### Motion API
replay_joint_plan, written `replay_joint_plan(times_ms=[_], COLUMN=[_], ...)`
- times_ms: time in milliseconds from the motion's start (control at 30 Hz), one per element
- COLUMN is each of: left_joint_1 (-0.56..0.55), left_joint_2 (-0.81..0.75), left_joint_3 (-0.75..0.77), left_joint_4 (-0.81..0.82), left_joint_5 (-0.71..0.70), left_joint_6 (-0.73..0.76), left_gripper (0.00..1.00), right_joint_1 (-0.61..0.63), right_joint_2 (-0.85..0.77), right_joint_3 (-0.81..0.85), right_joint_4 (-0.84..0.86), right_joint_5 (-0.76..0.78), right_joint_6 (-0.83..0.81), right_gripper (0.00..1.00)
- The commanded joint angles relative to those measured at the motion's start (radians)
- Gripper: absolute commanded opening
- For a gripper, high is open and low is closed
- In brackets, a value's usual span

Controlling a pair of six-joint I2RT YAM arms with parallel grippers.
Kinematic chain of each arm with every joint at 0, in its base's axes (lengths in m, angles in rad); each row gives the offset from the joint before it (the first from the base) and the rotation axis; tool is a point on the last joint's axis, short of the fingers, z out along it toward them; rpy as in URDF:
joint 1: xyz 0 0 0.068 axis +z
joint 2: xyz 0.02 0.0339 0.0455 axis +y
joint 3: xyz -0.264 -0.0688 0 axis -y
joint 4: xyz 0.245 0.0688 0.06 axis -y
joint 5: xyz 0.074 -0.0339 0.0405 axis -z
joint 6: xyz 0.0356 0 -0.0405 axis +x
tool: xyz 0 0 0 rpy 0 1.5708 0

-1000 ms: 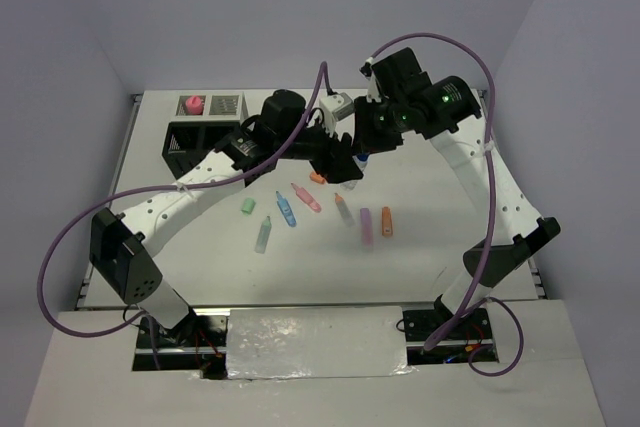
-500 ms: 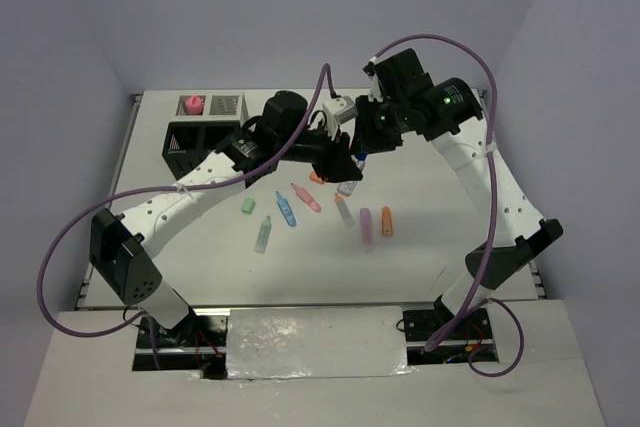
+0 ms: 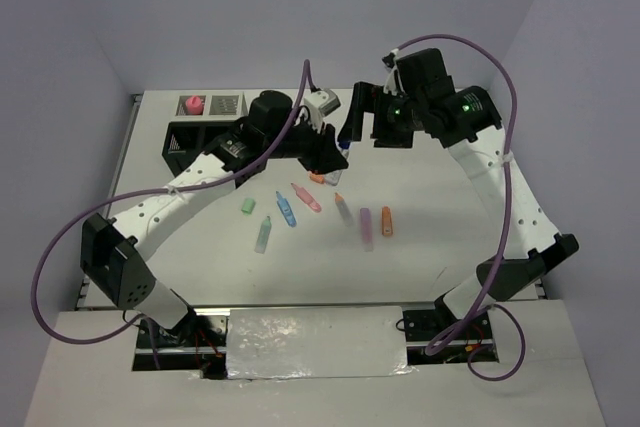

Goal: Sort the stationery into containers
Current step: Pick up the stationery from the center of the board, then place the pen in the storage box.

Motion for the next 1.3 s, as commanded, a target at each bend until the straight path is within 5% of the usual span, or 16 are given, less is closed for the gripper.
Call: replay_joint_plan(times_ms=[0, 100, 233, 367, 700, 967, 1267], left_joint_1=[0.025, 0.064, 0.221, 0.378, 0.565, 0.618, 0.611], left_joint_2=[-0.031, -0.035, 0.003, 0.092, 0.429, 0.488, 0.403], left_joint_3=[0.009, -0.005, 0.028, 0.087, 0.386, 0.371, 0.150], left_joint_4=[0.054, 0.061, 0.065, 0.142, 0.278, 0.378, 0.490], left_joint_5=[-0.040, -0.115, -0.411, -0.586, -0.738, -0.643, -0.623], left_joint_6=[-0.009, -0.008, -0.041, -0.084, -0.098, -0.098, -0.129], left_gripper=[0.00, 0.00, 0.00, 0.00, 0.00, 0.00, 0.00], right_joint_1=[-0.035, -0.108, -0.231, -0.234, -0.234, -0.236, -0.234], right_joint_2=[-0.069, -0.107, -0.218, -0.325, -0.404, -0.402, -0.352], right_joint_3=[-0.006, -0.006, -0.109, -0.223, -0.424, -0.417, -0.355], right_joint_4=[0.089, 0.103, 0.181, 0.255, 0.209, 0.154, 0.147], right_joint_5=[-0.044, -0.008, -0.033, -0.125, -0.156, -0.165, -0.182], right_joint_6=[0.054, 0.078, 0.080, 0.039, -0.050, -0.093, -0.103], right_gripper=[1.00, 1.00, 1.00, 1.00, 1.00, 1.00, 1.00])
